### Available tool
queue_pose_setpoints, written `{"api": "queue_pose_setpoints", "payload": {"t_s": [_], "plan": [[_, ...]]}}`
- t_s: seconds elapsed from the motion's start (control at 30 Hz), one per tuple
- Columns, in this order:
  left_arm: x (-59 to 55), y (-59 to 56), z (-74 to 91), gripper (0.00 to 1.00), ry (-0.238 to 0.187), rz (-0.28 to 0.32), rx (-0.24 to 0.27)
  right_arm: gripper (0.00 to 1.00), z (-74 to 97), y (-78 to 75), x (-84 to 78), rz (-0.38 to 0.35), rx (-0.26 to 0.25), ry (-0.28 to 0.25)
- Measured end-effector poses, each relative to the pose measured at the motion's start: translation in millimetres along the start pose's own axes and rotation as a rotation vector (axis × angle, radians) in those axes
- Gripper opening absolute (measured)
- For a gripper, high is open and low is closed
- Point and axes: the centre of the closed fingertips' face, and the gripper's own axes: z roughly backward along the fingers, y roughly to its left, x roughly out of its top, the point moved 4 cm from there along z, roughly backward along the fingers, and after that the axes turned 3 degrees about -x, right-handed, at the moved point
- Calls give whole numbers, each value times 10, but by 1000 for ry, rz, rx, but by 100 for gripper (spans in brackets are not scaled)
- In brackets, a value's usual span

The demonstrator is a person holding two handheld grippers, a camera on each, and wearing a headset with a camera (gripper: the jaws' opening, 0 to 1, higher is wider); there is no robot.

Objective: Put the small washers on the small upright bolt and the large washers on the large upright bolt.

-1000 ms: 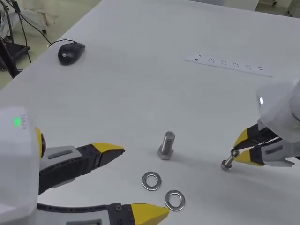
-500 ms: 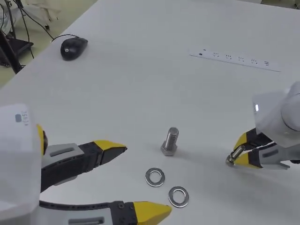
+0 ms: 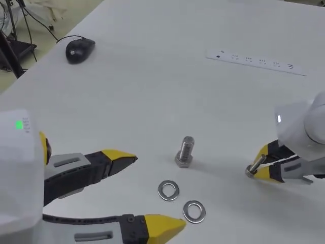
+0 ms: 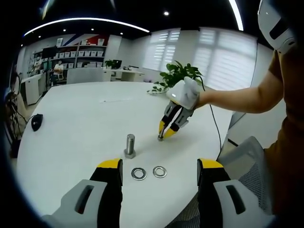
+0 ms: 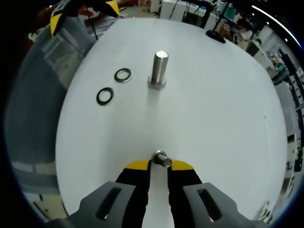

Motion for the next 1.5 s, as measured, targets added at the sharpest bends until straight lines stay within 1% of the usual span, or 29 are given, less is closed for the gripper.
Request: {"api": "queue_pose_setpoints", "payload": {"t_s": [0.07, 0.3, 0.43, 0.6, 0.77, 0.83, 0.87, 0.97, 1.03, 1.1, 1.17, 1.2, 1.37, 1.5], "plan": [[5, -5, 5, 63, 0, -2, 0, 14, 27, -3, -13, 4, -15, 8], [20, -24, 25, 63, -7, -8, -3, 14, 155, 28, -58, -19, -36, 6], [23, -41, 37, 63, -7, -17, -5, 14, 206, 110, -80, -26, -37, 13], [30, -53, 79, 63, -11, -24, -5, 14, 234, 248, -36, -38, -34, 1], [28, -65, 119, 63, -13, -37, -13, 13, 200, 435, 88, -41, -12, -18], [34, -66, 135, 63, -14, -42, -16, 13, 186, 486, 144, -39, -4, -28], [40, -65, 143, 63, -17, -46, -17, 13, 170, 523, 188, -39, 2, -36], [45, -67, 159, 63, -20, -53, -23, 13, 117, 610, 251, -30, 17, -44], [35, -67, 165, 63, -26, -52, -27, 13, 78, 686, 291, -22, 38, -45], [24, -73, 167, 63, -22, -57, -29, 13, 43, 755, 340, -7, 52, -44], [33, -90, 172, 63, -26, -62, -35, 13, 8, 816, 404, 1, 69, -51], [34, -95, 173, 63, -28, -62, -37, 14, 0, 825, 419, 2, 71, -53], [53, -104, 199, 63, -38, -75, -38, 16, -121, 913, 597, 41, 100, -67], [78, -90, 233, 63, -46, -79, -27, 17, -205, 922, 693, 73, 115, -69]]}}
